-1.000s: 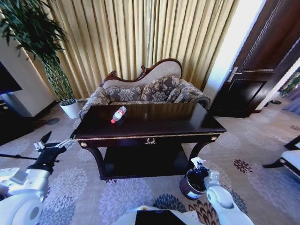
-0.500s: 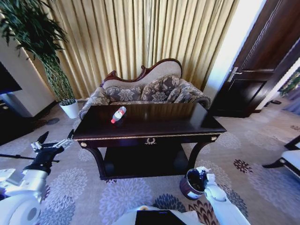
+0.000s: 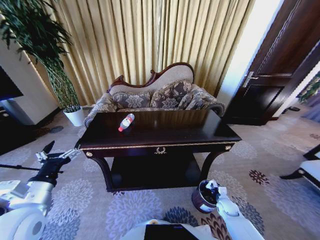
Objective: Move to the front of the table and place the trash on the table into the trash bin.
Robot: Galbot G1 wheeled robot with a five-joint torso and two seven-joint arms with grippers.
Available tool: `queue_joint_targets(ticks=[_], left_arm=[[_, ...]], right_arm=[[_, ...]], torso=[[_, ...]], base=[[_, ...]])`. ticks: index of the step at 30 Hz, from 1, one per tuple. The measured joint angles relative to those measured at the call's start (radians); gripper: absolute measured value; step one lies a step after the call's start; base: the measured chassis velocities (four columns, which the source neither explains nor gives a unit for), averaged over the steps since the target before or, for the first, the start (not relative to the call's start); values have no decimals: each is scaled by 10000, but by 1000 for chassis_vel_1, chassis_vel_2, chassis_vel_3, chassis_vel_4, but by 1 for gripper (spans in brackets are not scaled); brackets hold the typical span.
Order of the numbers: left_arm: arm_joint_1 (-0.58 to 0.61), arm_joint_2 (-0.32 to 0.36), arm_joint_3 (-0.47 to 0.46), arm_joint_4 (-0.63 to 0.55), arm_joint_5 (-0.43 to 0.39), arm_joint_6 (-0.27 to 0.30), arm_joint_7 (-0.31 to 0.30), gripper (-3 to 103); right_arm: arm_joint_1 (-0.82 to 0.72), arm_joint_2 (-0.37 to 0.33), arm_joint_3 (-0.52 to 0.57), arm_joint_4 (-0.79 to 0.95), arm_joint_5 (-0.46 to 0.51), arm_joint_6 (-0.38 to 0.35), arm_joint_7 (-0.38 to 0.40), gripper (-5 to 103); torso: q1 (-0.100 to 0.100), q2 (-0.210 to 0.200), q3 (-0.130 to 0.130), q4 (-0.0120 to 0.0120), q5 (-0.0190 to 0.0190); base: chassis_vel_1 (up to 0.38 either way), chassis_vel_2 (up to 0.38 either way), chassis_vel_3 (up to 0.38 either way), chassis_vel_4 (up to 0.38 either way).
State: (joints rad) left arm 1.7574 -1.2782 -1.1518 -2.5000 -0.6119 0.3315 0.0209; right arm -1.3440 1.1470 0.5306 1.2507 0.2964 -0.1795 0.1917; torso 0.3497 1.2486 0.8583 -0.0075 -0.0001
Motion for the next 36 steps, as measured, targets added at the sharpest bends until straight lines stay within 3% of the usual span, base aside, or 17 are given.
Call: queue_joint_targets(ticks=[4, 7, 12, 15, 20, 23, 36], left_arm=[[-5, -2, 3, 0, 0, 5, 4, 100], [-7, -1, 3, 0, 0, 8, 12, 100], [-8, -35, 3, 0, 1, 9, 29, 100], [-8, -31, 2, 0, 1, 3, 32, 100], [-32, -26, -13, 0, 2, -37, 35, 100], [-40, -38, 15, 0, 2, -49, 42, 100], [-90, 30, 37, 0, -14, -219, 170, 100]], right_arm=[[-41, -1, 16, 81, 57, -2, 11, 67], [-102, -5, 21, 194, 119, -8, 19, 84], [-169, 89, 47, 286, 261, -58, 38, 97], [-240, 141, 97, 425, 379, -76, 49, 100], [-593, 165, 270, 1768, 1825, -383, 352, 100], [-779, 157, 542, 2514, 2050, -359, 491, 100], [-2093, -593, 2750, 7609, 3542, -579, 612, 100]], torso=[[0, 1, 0, 0, 1], [0, 0, 0, 0, 1], [0, 0, 0, 0, 0], [0, 0, 0, 0, 2], [0, 1, 0, 0, 2], [0, 1, 0, 1, 0], [0, 1, 0, -1, 1]], base=[[0, 0, 0, 0], [0, 0, 0, 0], [0, 0, 0, 0], [0, 0, 0, 0], [0, 0, 0, 0], [0, 0, 0, 0], [0, 0, 0, 0]])
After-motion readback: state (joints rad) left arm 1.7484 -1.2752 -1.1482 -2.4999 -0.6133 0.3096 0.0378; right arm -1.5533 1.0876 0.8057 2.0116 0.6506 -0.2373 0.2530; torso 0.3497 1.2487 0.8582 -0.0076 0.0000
